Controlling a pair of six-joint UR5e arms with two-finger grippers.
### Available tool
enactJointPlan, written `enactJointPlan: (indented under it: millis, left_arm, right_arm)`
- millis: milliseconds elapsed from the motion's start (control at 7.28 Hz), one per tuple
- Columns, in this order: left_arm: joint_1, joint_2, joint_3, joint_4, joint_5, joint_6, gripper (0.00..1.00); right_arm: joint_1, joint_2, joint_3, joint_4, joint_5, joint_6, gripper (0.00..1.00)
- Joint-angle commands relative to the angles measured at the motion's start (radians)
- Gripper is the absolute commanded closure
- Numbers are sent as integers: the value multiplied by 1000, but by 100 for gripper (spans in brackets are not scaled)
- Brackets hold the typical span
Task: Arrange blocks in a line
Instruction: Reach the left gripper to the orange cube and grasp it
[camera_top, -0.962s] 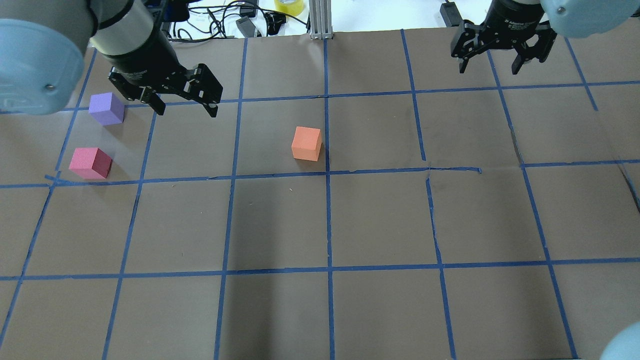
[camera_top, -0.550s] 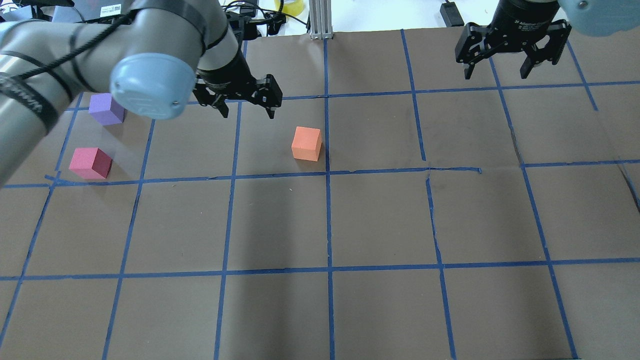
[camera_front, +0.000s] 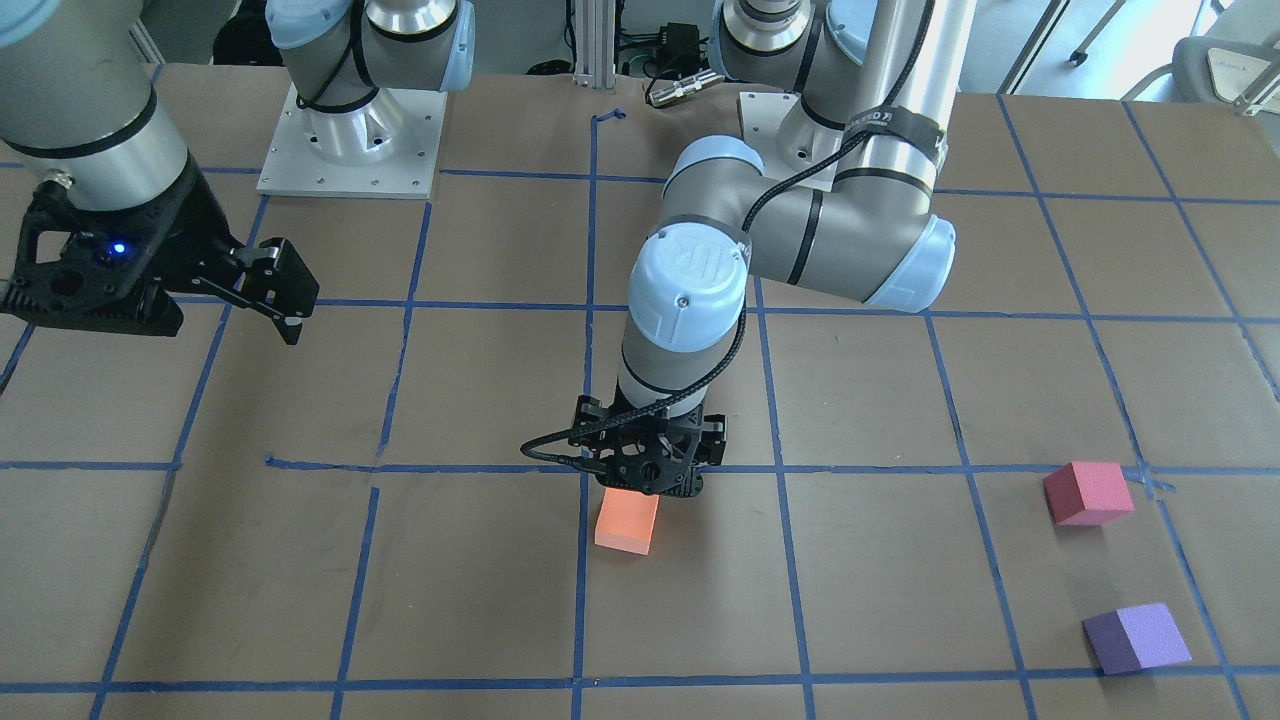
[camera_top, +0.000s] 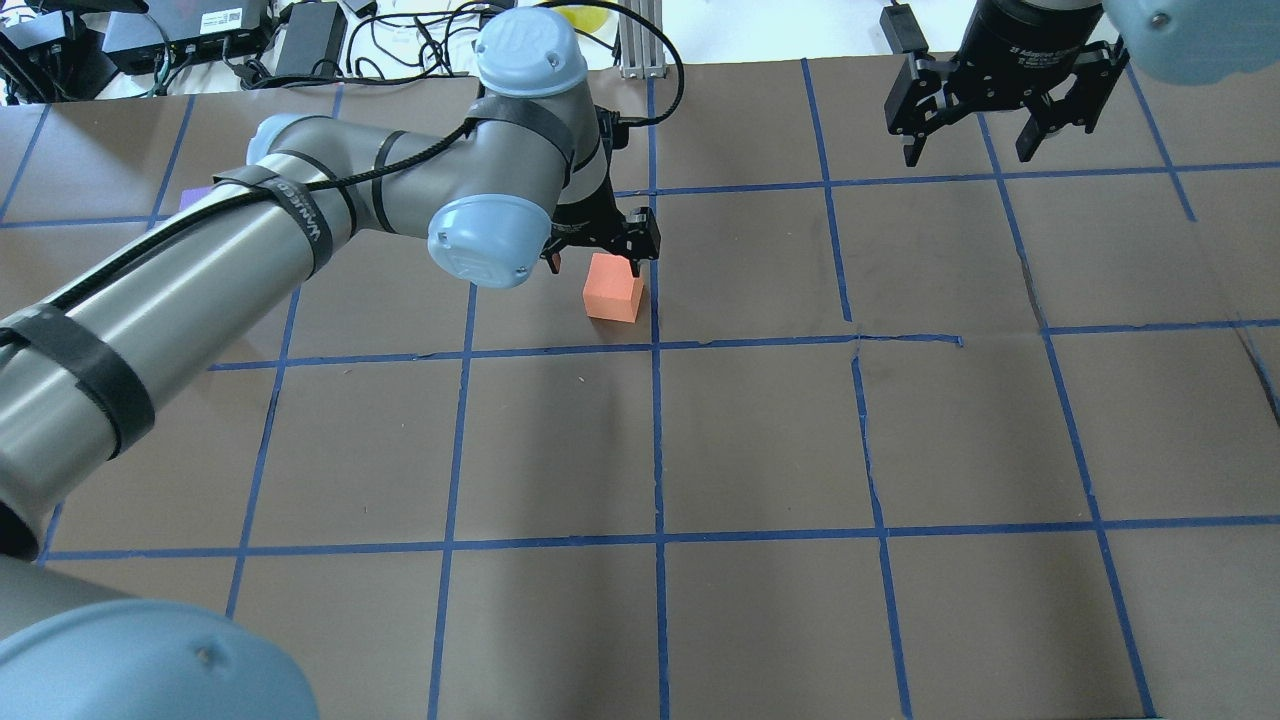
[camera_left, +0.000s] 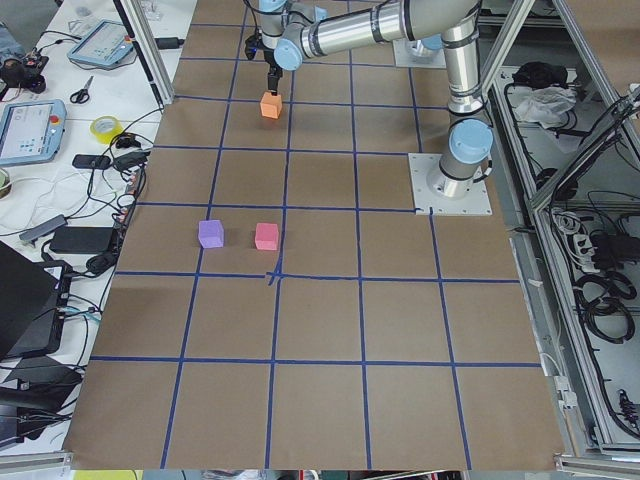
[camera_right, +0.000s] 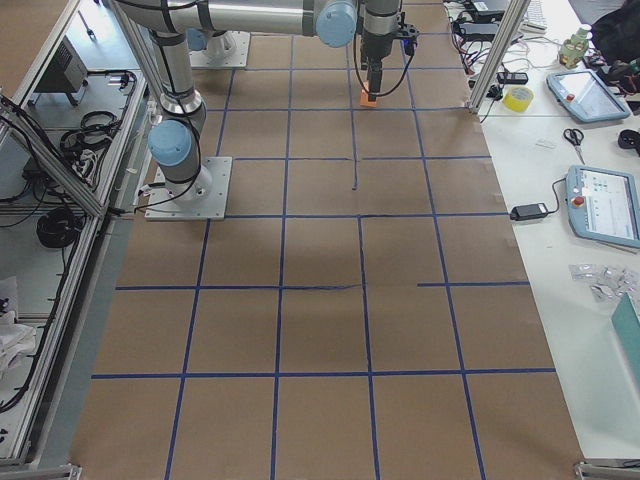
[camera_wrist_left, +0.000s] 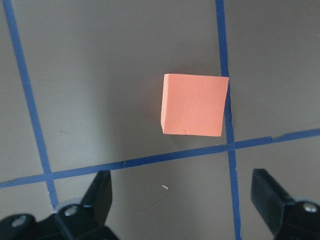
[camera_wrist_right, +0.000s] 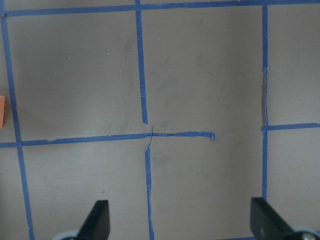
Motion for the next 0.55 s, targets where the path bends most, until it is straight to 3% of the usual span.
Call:
enactJointPlan:
  millis: [0,137,275,412]
  left_arm:
    - [-7,-71,2,74,2,-23,0]
    - [-7,-82,8,78,4,-29,0]
    - [-7,-108,2,78,4,-26,0]
    - [-7,-124,9,78,5,-29,47]
  right_arm:
    - [6,-43,34,2,19,-2,0]
    - [6,-52,44,1,108,5,0]
    - [5,-50,45,1,108,7,0]
    - [5,-50,47,1,102,3,0]
